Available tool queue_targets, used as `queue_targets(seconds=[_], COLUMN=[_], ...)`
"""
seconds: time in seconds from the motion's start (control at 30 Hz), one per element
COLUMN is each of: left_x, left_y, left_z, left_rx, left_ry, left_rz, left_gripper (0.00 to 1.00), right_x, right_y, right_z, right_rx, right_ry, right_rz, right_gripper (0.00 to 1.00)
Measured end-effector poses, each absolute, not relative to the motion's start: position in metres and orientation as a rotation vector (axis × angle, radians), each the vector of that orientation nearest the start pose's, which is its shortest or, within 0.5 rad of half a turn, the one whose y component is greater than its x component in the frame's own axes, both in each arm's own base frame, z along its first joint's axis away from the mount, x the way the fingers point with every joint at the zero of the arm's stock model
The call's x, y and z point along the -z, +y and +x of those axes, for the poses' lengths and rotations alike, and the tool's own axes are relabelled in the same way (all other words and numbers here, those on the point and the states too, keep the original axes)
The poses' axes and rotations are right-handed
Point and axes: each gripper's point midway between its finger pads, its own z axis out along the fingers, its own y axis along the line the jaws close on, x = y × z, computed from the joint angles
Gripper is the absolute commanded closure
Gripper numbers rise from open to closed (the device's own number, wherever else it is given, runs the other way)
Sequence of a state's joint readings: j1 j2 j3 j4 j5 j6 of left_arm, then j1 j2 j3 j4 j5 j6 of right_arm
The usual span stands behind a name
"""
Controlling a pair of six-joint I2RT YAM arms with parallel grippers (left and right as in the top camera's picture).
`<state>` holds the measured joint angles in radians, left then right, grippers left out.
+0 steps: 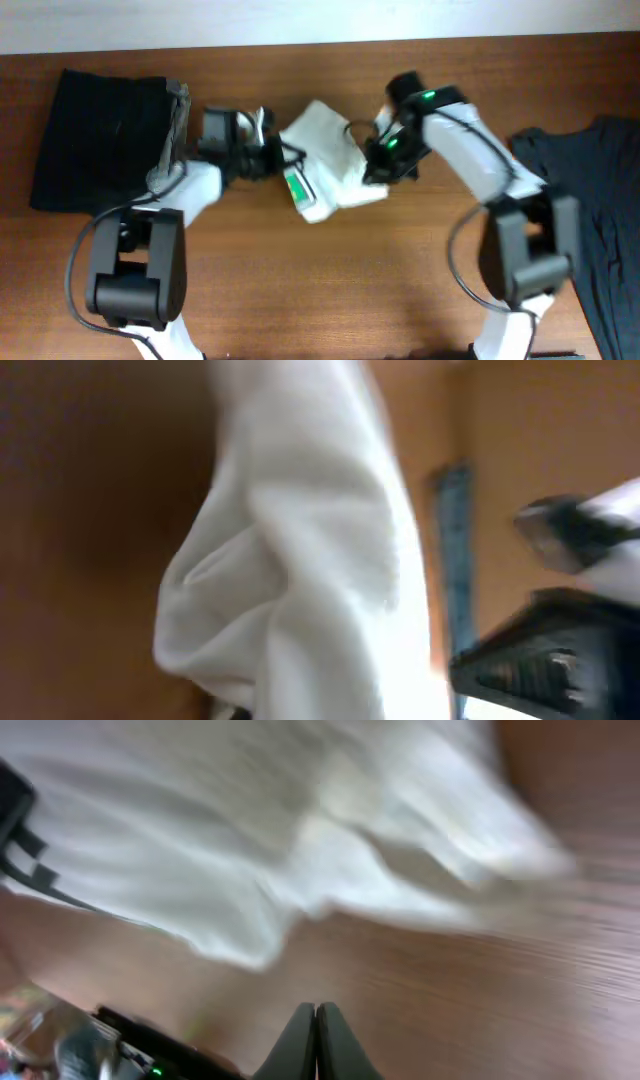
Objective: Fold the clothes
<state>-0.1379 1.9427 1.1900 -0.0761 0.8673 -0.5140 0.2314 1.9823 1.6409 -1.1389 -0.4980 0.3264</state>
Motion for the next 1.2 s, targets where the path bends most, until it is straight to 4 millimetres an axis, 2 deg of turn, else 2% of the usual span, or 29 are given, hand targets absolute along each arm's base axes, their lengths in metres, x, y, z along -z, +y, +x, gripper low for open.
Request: queue_targets(seconds=[0.03, 0.1, 0.13, 0.17, 0.2, 0.27, 0.33, 0.37, 0.4, 0.43, 0.47, 0.5, 0.6, 0.63, 0.67, 0.73, 0.77, 0.8, 0.83, 0.87, 0.9, 0.93, 0.97, 1.03, 1.07, 1.1, 1.13, 1.17, 1.2], left_x=[-0.142, -0.205, -0.238, -0.252, -0.265, -0.259, -0.236, -0.22, -0.21, -0.201, -0.183, -0.174, -0.152, -0.148, -0.143, -0.139, -0.14, -0.152, -0.163, -0.183, -0.226, -0.248, -0.273, -0.331, -0.351, -0.367, -0.377, -0.384, -0.391], left_y=[-0.184, -0.152, -0.119, -0.096, -0.058, 0.01, 0.063, 0.094, 0.117, 0.133, 0.158, 0.177, 0.214, 0.22, 0.227, 0.236, 0.247, 0.264, 0.273, 0.274, 0.268, 0.257, 0.235, 0.168, 0.134, 0.097, 0.068, 0.037, 0.015], left_z=[0.464, 0.495, 0.512, 0.519, 0.526, 0.527, 0.513, 0.5, 0.49, 0.481, 0.465, 0.455, 0.431, 0.424, 0.415, 0.4, 0.384, 0.37, 0.364, 0.357, 0.355, 0.355, 0.354, 0.356, 0.352, 0.345, 0.333, 0.316, 0.299], left_rx=[1.368, 1.343, 1.289, 1.248, 1.185, 1.1, 1.05, 1.007, 0.96, 0.92, 0.839, 0.764, 0.572, 0.531, 0.495, 0.475, 0.461, 0.43, 0.404, 0.413, 0.394, 0.392, 0.394, 0.363, 0.347, 0.321, 0.282, 0.252, 0.222], left_ry=[2.293, 2.126, 2.04, 2.003, 1.965, 1.978, 2.04, 2.085, 2.107, 2.133, 2.185, 2.204, 2.274, 2.298, 2.325, 2.353, 2.361, 2.339, 2.317, 2.302, 2.255, 2.239, 2.239, 2.204, 2.189, 2.184, 2.19, 2.199, 2.196], left_rz=[0.052, 0.117, 0.117, 0.097, 0.045, -0.121, -0.305, -0.421, -0.496, -0.563, -0.672, -0.73, -0.852, -0.851, -0.857, -0.886, -0.94, -0.97, -0.967, -0.933, -0.812, -0.732, -0.622, -0.308, -0.172, -0.049, 0.046, 0.14, 0.217], left_gripper=[1.0, 1.0, 1.0, 1.0, 0.99, 1.0, 1.0, 0.99, 1.0, 0.95, 0.57, 0.34, 0.31, 0.19, 0.01, 0.01, 0.01, 0.01, 0.01, 0.01, 0.01, 0.01, 0.01, 0.01, 0.01, 0.01, 0.01, 0.01, 0.01], right_x=[-0.133, -0.158, -0.162, -0.163, -0.161, -0.161, -0.161, -0.161, -0.161, -0.161, -0.161, -0.161, -0.161, -0.16, -0.16, -0.159, -0.158, -0.158, -0.158, -0.157, -0.157, -0.157, -0.159, -0.175, -0.191, -0.219, -0.249, -0.289, -0.328], right_y=[0.156, 0.145, 0.143, 0.143, 0.142, 0.142, 0.142, 0.141, 0.141, 0.141, 0.141, 0.141, 0.141, 0.141, 0.141, 0.139, 0.138, 0.138, 0.138, 0.136, 0.135, 0.135, 0.135, 0.135, 0.135, 0.134, 0.133, 0.131, 0.129], right_z=[0.375, 0.378, 0.377, 0.375, 0.374, 0.373, 0.373, 0.373, 0.372, 0.373, 0.372, 0.373, 0.373, 0.372, 0.37, 0.367, 0.365, 0.365, 0.365, 0.366, 0.366, 0.367, 0.369, 0.372, 0.373, 0.371, 0.366, 0.356, 0.341], right_rx=[-0.796, -0.795, -0.791, -0.791, -0.785, -0.784, -0.784, -0.782, -0.779, -0.778, -0.778, -0.778, -0.778, -0.778, -0.777, -0.769, -0.761, -0.758, -0.754, -0.732, -0.725, -0.72, -0.715, -0.708, -0.705, -0.7, -0.689, -0.675, -0.66], right_ry=[3.006, 2.936, 2.928, 2.932, 2.941, 2.943, 2.945, 2.947, 2.948, 2.948, 2.948, 2.947, 2.948, 2.951, 2.959, 2.975, 2.984, 2.982, 2.982, 2.982, 2.98, 2.976, 2.965, 2.903, 2.847, 2.756, 2.66, 2.529, 2.405], right_rz=[0.129, 0.133, 0.133, 0.133, 0.135, 0.135, 0.136, 0.136, 0.137, 0.138, 0.138, 0.137, 0.138, 0.138, 0.142, 0.145, 0.135, 0.126, 0.117, 0.105, 0.095, 0.089, 0.074, 0.012, -0.033, -0.091, -0.143, -0.198, -0.242], right_gripper=[0.94, 0.94, 0.95, 0.95, 0.95, 0.94, 0.95, 0.95, 0.94, 0.94, 0.94, 0.94, 0.95, 0.94, 0.95, 0.94, 0.94, 0.94, 0.94, 0.94, 0.94, 0.91, 0.87, 0.85, 0.81, 0.74, 0.6, 0.47, 0.14])
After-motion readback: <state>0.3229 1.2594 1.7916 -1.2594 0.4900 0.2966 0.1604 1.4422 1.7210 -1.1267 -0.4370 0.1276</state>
